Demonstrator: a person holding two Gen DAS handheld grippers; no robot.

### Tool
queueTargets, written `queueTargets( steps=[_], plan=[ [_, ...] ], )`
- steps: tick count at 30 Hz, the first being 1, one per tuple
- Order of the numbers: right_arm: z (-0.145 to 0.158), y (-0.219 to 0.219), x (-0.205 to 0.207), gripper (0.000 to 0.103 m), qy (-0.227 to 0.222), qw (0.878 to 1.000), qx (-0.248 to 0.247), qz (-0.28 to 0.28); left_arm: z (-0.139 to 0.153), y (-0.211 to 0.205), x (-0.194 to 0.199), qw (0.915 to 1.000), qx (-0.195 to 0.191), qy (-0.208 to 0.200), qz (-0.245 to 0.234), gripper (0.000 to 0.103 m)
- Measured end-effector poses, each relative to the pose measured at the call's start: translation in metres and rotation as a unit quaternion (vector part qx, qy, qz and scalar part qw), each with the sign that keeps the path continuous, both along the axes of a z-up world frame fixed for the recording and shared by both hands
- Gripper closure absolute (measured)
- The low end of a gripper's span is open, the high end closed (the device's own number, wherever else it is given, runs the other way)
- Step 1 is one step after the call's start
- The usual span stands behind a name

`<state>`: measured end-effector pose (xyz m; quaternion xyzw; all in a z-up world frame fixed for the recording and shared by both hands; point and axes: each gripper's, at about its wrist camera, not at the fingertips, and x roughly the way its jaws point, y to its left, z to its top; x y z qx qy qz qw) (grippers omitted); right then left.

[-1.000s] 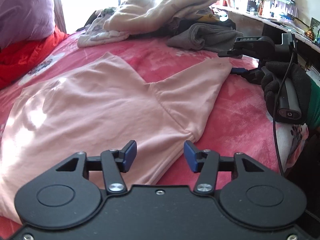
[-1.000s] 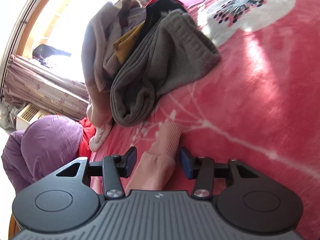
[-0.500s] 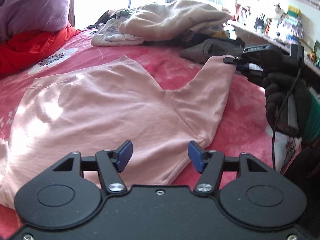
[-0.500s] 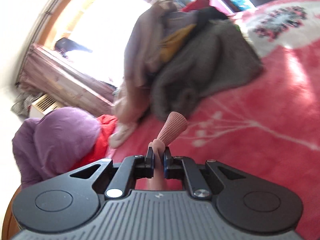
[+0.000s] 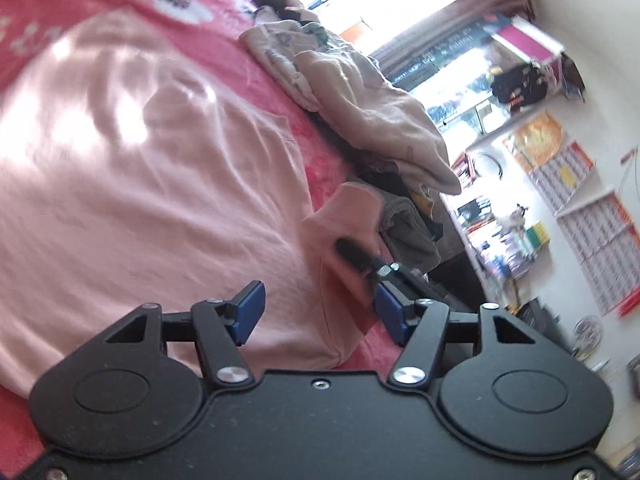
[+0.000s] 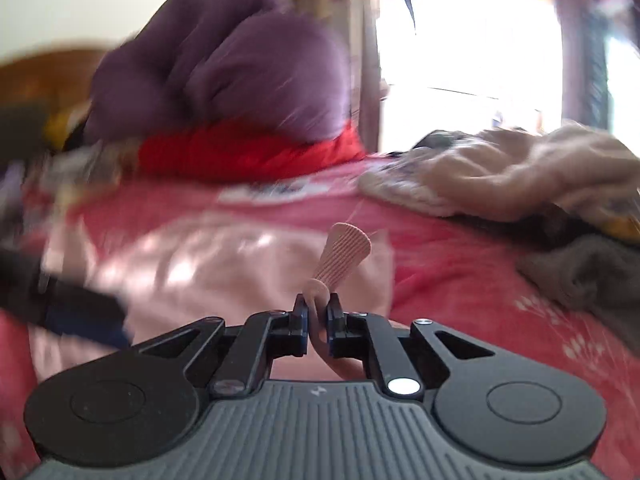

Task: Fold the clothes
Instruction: 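Grasp the sleeve cuff with the right tool and lift it toward the left tool, then close the left tool on the cuff while the right tool releases it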

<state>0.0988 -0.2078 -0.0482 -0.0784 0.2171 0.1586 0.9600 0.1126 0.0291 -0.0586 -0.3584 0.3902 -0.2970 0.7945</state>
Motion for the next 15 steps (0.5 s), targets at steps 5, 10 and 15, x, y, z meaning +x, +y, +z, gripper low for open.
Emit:
queueTargets(
  steps=[5, 10, 15],
  plan=[
    [-0.023, 0.053, -0.021, 0.09, 0.006, 0.993, -0.101, 0.057, -0.021, -0.003, 0.013, 0.9978, -0.035, 0.056, 0.012, 0.043],
    [-0.027, 0.067, -0.038, 0.072, -0.008, 0.988, -0.132, 0.074, -0.026, -0.003, 0.02, 0.9959, -0.037, 0.071, 0.042, 0.043],
    [-0.021, 0.063, -0.052, 0.068, -0.009, 0.989, -0.128, 0.079, -0.029, -0.004, 0.023, 0.9956, -0.027, 0.075, 0.049, 0.043]
  ],
)
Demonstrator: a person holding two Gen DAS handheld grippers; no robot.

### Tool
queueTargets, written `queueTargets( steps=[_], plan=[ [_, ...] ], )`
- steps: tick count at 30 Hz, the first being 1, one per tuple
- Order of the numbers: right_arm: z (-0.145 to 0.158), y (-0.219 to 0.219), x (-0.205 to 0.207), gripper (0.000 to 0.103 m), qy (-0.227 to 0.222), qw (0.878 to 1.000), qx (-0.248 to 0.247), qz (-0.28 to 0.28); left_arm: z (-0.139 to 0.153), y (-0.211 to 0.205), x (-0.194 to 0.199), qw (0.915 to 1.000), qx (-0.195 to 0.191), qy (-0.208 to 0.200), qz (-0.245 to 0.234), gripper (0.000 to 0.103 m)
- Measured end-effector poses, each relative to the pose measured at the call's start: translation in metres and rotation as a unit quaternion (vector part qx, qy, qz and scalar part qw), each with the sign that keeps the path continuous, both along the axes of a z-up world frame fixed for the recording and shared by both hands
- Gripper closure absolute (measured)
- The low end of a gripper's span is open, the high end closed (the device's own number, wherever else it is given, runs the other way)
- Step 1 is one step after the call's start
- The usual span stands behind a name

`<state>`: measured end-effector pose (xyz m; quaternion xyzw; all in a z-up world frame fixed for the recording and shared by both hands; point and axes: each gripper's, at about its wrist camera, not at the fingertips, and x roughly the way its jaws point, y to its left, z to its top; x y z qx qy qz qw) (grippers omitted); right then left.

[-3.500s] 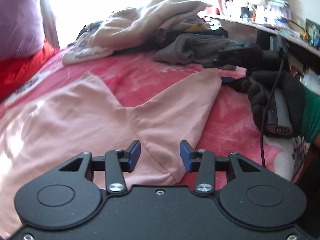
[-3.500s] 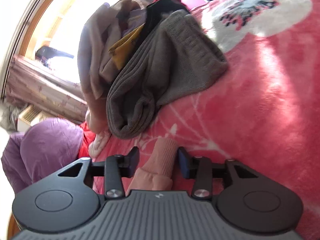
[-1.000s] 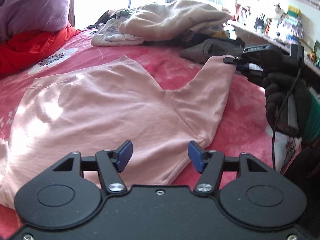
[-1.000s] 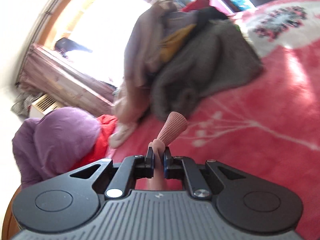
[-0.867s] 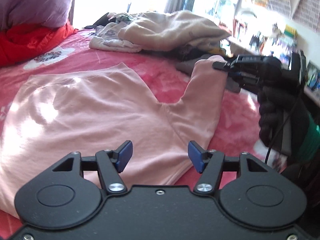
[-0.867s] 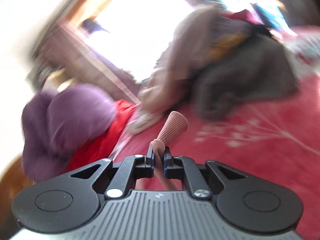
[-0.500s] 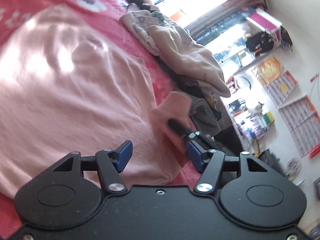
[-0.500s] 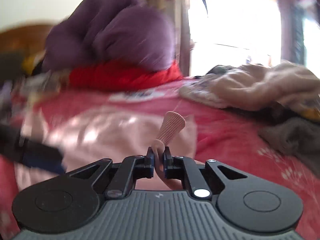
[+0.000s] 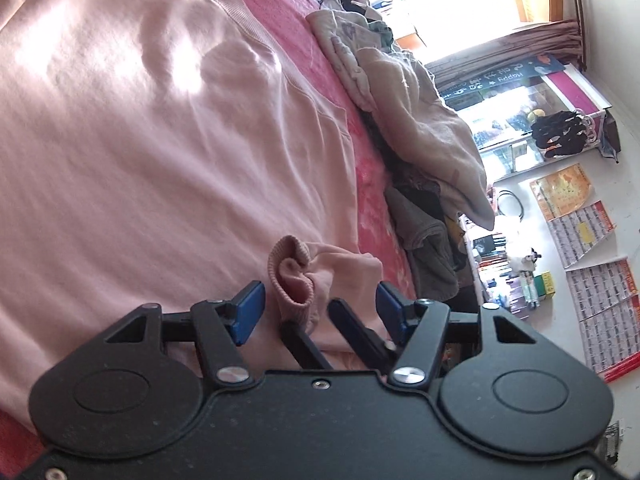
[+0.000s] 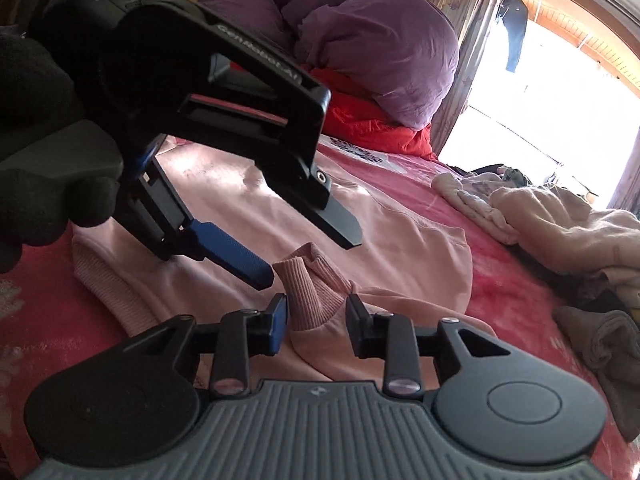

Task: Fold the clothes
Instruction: 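Close the left tool on the cuff while the right tool releases it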

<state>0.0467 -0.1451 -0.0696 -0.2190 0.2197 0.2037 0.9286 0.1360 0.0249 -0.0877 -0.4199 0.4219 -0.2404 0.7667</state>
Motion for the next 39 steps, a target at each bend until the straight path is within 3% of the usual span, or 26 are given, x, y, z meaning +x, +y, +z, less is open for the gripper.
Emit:
queueTargets(
  steps=[3, 7, 10, 13, 15, 21, 24, 26, 27, 28, 29, 32, 34, 39],
  plan=[
    [0.01, -0.02, -0.006, 0.064, 0.009, 0.999, 0.045, -0.024, -0.003, 0.0, 0.0, 1.0, -0.001, 0.003, 0.001, 0.043],
    [0.015, -0.069, -0.001, 0.063, 0.029, 0.986, 0.125, -0.109, -0.004, -0.009, 0.0, 0.9996, 0.029, -0.007, 0.001, 0.046],
    [0.016, -0.102, 0.002, 0.062, 0.03, 0.968, 0.167, -0.183, -0.001, -0.017, -0.002, 0.998, 0.058, -0.024, 0.001, 0.062],
    [0.013, -0.13, 0.001, 0.044, 0.034, 0.945, 0.219, -0.242, 0.0, -0.023, -0.003, 0.9936, 0.102, -0.047, 0.0, 0.086],
    [0.01, -0.14, -0.001, 0.044, 0.04, 0.936, 0.239, -0.256, 0.002, -0.019, -0.005, 0.9935, 0.102, -0.051, 0.004, 0.092],
    [0.006, -0.126, -0.009, 0.04, 0.052, 0.943, 0.224, -0.239, 0.046, 0.019, -0.013, 0.9903, 0.063, -0.122, 0.02, 0.097],
    [0.004, -0.113, -0.007, 0.04, 0.058, 0.95, 0.202, -0.23, 0.056, 0.032, -0.011, 0.9889, 0.078, -0.123, 0.027, 0.097],
    [0.004, -0.107, -0.008, 0.04, 0.056, 0.953, 0.19, -0.231, 0.053, 0.034, -0.009, 0.9901, 0.088, -0.107, 0.019, 0.09],
    [0.004, -0.106, -0.008, 0.04, 0.056, 0.953, 0.187, -0.233, 0.047, 0.031, -0.009, 0.9915, 0.089, -0.093, 0.02, 0.061],
    [0.004, -0.104, -0.009, 0.04, 0.055, 0.952, 0.186, -0.235, 0.041, 0.027, -0.01, 0.9926, 0.087, -0.082, 0.022, 0.042],
    [0.005, -0.105, -0.009, 0.039, 0.054, 0.951, 0.188, -0.239, 0.035, 0.023, -0.012, 0.9935, 0.085, -0.072, 0.025, 0.033],
    [0.005, -0.108, -0.009, 0.039, 0.053, 0.948, 0.196, -0.245, 0.016, 0.01, -0.013, 0.9949, 0.09, -0.044, 0.015, 0.034],
    [0.004, -0.111, -0.009, 0.039, 0.053, 0.947, 0.197, -0.247, 0.003, 0.005, -0.012, 0.9978, 0.063, -0.02, 0.012, 0.035],
    [-0.002, -0.121, -0.006, 0.039, 0.057, 0.943, 0.206, -0.257, -0.002, -0.01, -0.009, 0.9976, 0.065, -0.024, 0.008, 0.042]
  ],
)
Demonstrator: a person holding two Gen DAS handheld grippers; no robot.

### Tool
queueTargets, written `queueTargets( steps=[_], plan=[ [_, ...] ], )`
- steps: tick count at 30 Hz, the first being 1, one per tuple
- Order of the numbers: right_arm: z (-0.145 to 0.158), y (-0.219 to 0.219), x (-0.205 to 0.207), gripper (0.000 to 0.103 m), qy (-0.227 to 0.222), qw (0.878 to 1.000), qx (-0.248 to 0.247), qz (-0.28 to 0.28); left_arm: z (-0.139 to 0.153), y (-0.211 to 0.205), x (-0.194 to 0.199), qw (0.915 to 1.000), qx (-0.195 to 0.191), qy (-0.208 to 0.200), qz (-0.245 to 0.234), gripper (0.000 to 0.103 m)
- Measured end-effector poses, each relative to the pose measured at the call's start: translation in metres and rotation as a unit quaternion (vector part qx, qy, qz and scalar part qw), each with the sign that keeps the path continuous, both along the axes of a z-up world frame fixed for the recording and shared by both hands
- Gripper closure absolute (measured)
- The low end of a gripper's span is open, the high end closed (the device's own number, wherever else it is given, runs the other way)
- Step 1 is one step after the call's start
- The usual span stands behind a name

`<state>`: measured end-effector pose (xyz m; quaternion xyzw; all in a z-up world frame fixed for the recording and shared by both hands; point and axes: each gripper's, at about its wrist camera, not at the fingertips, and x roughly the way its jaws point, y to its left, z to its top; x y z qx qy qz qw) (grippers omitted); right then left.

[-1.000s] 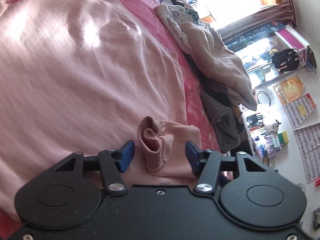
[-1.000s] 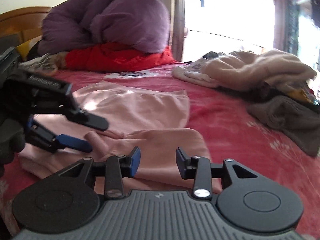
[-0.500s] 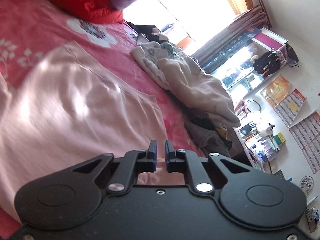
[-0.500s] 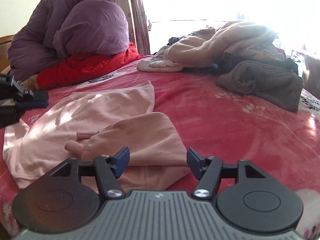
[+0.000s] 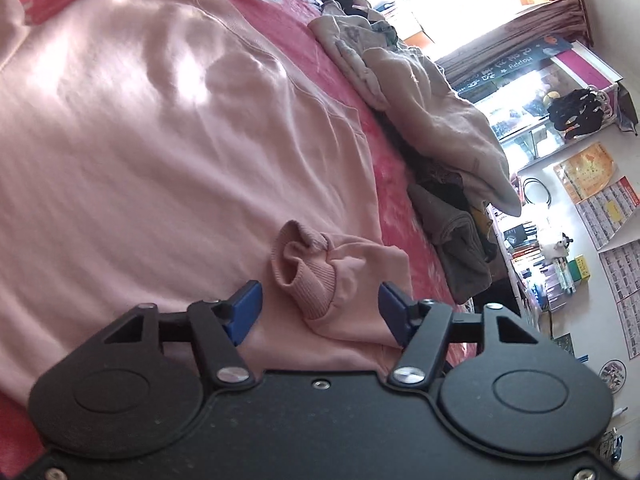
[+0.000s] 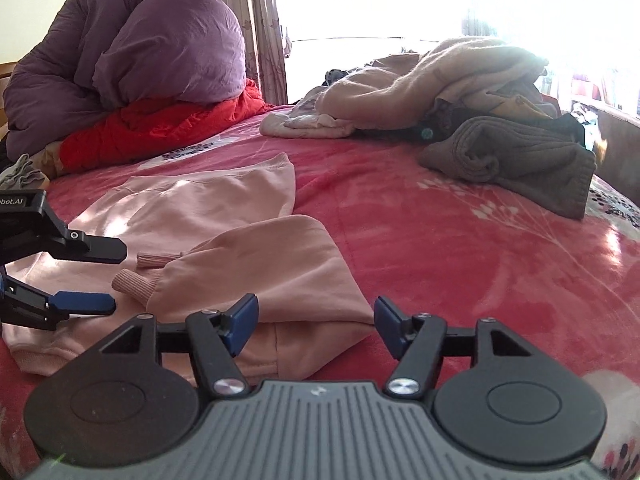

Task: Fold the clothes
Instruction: 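Close the left tool on the cuff while the right tool releases it, then lift the sleeve by its cuff with the left tool and fold it across the body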

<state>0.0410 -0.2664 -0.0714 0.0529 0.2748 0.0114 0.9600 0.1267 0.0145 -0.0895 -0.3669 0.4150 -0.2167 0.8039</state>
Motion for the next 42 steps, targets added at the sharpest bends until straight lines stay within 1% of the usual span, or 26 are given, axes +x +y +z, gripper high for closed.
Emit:
queueTargets(
  steps=[1, 3, 6, 10, 11, 12, 14, 18, 22, 24, 26, 28, 31, 32, 35, 39, 42],
  plan=[
    [-0.001, -0.003, 0.001, 0.039, 0.002, 1.0, 0.005, -0.003, 0.0, -0.002, 0.001, 1.0, 0.004, -0.005, 0.0, 0.044],
    [-0.004, -0.009, 0.002, 0.039, 0.005, 1.0, 0.014, -0.009, -0.001, -0.008, 0.004, 0.9999, 0.01, -0.013, -0.004, 0.057],
    [-0.008, -0.013, 0.004, 0.039, 0.009, 1.0, 0.022, -0.014, -0.004, -0.018, 0.008, 0.9994, 0.028, -0.017, -0.008, 0.065],
    [-0.01, -0.014, 0.005, 0.039, 0.01, 1.0, 0.025, -0.013, -0.007, -0.028, 0.013, 0.999, 0.037, -0.024, 0.003, 0.07],
    [-0.011, -0.013, 0.005, 0.039, 0.011, 1.0, 0.024, -0.013, -0.008, -0.029, 0.014, 0.9988, 0.04, -0.025, 0.006, 0.08],
    [-0.011, -0.013, 0.005, 0.039, 0.01, 1.0, 0.024, -0.012, -0.008, -0.029, 0.014, 0.9988, 0.041, -0.026, 0.008, 0.092],
    [-0.01, -0.011, 0.004, 0.039, 0.008, 1.0, 0.024, -0.009, -0.005, -0.028, 0.013, 0.9985, 0.041, -0.035, 0.01, 0.099],
    [-0.007, -0.006, 0.003, 0.038, 0.002, 1.0, 0.017, -0.007, 0.016, -0.018, 0.008, 0.9968, 0.036, -0.072, 0.001, 0.1],
    [-0.004, 0.0, 0.001, 0.035, -0.004, 1.0, 0.001, -0.006, 0.044, 0.001, 0.005, 0.9928, 0.036, -0.114, 0.005, 0.1],
    [-0.003, 0.005, -0.001, 0.035, -0.008, 1.0, -0.007, 0.007, 0.058, 0.012, 0.004, 0.99, 0.041, -0.135, 0.008, 0.1],
    [-0.002, 0.012, -0.003, 0.035, -0.009, 1.0, -0.013, 0.026, 0.072, 0.024, 0.003, 0.9854, 0.058, -0.159, 0.02, 0.1],
    [-0.003, 0.022, -0.005, 0.035, -0.009, 0.998, -0.034, 0.045, 0.082, 0.038, 0.002, 0.982, 0.062, -0.176, 0.031, 0.101],
    [-0.005, 0.04, -0.007, 0.038, -0.009, 0.995, -0.069, 0.071, 0.089, 0.056, 0.004, 0.9799, 0.06, -0.185, 0.047, 0.101],
    [-0.005, 0.043, -0.008, 0.041, -0.008, 0.994, -0.072, 0.08, 0.09, 0.061, 0.004, 0.9795, 0.059, -0.186, 0.052, 0.101],
    [-0.005, 0.052, -0.008, 0.045, -0.008, 0.992, -0.077, 0.096, 0.094, 0.074, 0.006, 0.9783, 0.055, -0.189, 0.064, 0.101],
    [-0.005, 0.058, -0.008, 0.045, -0.009, 0.991, -0.075, 0.107, 0.104, 0.083, 0.004, 0.9744, 0.059, -0.204, 0.074, 0.101],
    [-0.005, 0.066, -0.008, 0.045, -0.012, 0.989, -0.088, 0.118, 0.108, 0.092, 0.004, 0.9722, 0.061, -0.21, 0.083, 0.101]
  ],
)
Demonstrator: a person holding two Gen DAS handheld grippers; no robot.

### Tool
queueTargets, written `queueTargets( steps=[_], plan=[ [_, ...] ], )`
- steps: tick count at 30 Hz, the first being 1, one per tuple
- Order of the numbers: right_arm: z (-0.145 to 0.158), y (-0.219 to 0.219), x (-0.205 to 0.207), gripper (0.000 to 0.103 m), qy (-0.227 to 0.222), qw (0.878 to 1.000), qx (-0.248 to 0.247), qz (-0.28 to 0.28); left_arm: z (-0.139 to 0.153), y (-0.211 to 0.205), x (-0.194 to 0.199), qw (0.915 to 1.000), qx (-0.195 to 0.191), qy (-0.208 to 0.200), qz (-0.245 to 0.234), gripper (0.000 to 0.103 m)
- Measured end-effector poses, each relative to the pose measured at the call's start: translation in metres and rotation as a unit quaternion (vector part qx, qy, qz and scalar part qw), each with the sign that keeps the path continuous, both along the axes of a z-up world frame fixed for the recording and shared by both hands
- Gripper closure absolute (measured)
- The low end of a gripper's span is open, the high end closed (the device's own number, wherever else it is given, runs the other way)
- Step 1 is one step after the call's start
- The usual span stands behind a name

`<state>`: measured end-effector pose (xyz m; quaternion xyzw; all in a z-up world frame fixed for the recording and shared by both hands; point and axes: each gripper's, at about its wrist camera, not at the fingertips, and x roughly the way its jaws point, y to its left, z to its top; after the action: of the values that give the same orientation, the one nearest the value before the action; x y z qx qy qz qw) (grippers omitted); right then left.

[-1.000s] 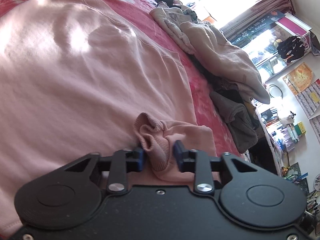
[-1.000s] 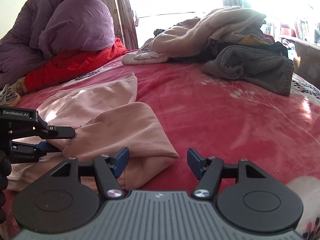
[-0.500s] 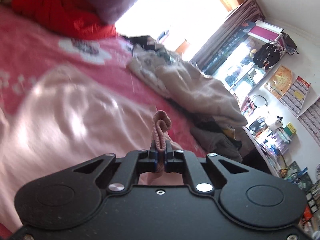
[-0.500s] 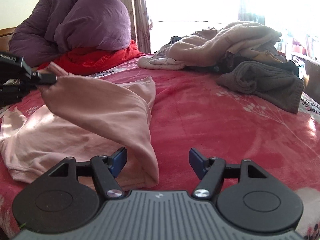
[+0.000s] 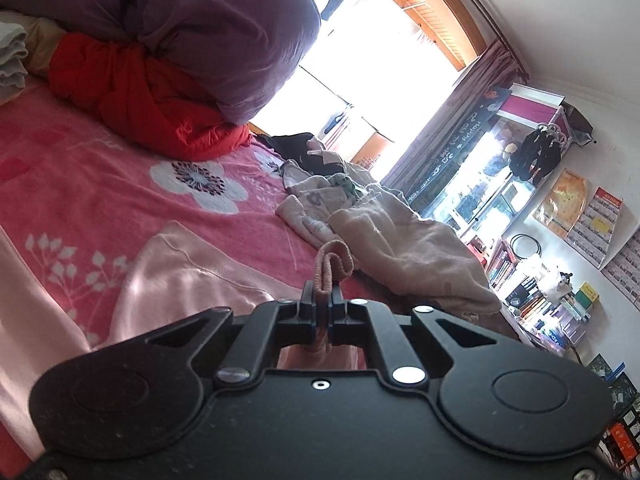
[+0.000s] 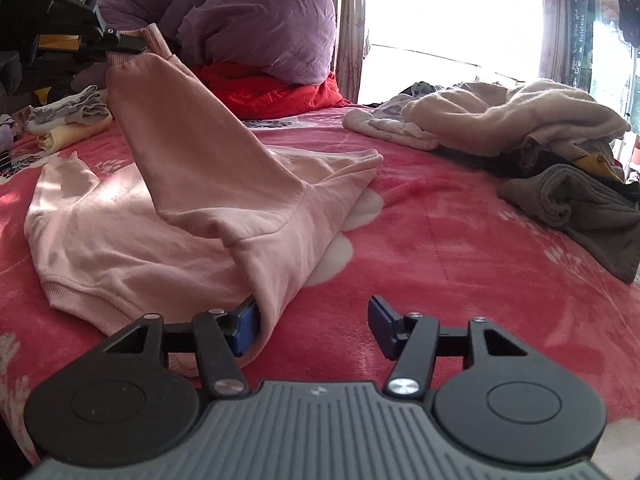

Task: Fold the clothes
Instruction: 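Lift the sleeve by its cuff with the left tool and fold it across the body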

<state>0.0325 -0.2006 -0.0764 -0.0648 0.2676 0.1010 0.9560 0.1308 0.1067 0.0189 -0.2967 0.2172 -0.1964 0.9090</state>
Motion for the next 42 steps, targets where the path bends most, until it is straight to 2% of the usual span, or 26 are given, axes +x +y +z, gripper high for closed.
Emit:
queueTargets(
  steps=[7, 12, 19, 24, 32, 35, 38, 42],
  plan=[
    [-0.005, 0.016, -0.003, 0.046, 0.002, 0.999, -0.04, 0.029, 0.003, 0.02, -0.001, 0.9998, -0.004, 0.0, 0.018, 0.101],
    [-0.007, 0.014, -0.003, 0.046, 0.01, 0.999, -0.044, 0.026, 0.003, 0.024, -0.005, 0.9996, 0.017, 0.005, 0.024, 0.101],
    [-0.007, 0.016, -0.006, 0.046, 0.005, 0.998, -0.049, 0.034, -0.016, 0.041, 0.001, 0.997, 0.034, 0.041, 0.057, 0.101],
    [-0.005, 0.016, -0.008, 0.045, 0.003, 0.998, -0.052, 0.04, -0.036, 0.036, 0.011, 0.992, 0.072, 0.068, 0.078, 0.101],
    [-0.002, 0.018, -0.02, 0.042, -0.01, 0.995, -0.078, 0.069, -0.041, 0.041, 0.02, 0.9911, 0.075, 0.076, 0.08, 0.101],
    [-0.002, 0.015, -0.02, 0.042, -0.003, 0.994, -0.079, 0.071, -0.047, 0.04, 0.02, 0.9877, 0.096, 0.089, 0.086, 0.101],
    [0.001, 0.012, -0.02, 0.041, 0.004, 0.994, -0.08, 0.073, -0.05, 0.045, 0.019, 0.9861, 0.099, 0.1, 0.088, 0.101],
    [0.013, 0.002, -0.027, 0.041, -0.002, 0.993, -0.034, 0.109, -0.054, 0.045, 0.02, 0.9849, 0.103, 0.108, 0.087, 0.101]
  ],
)
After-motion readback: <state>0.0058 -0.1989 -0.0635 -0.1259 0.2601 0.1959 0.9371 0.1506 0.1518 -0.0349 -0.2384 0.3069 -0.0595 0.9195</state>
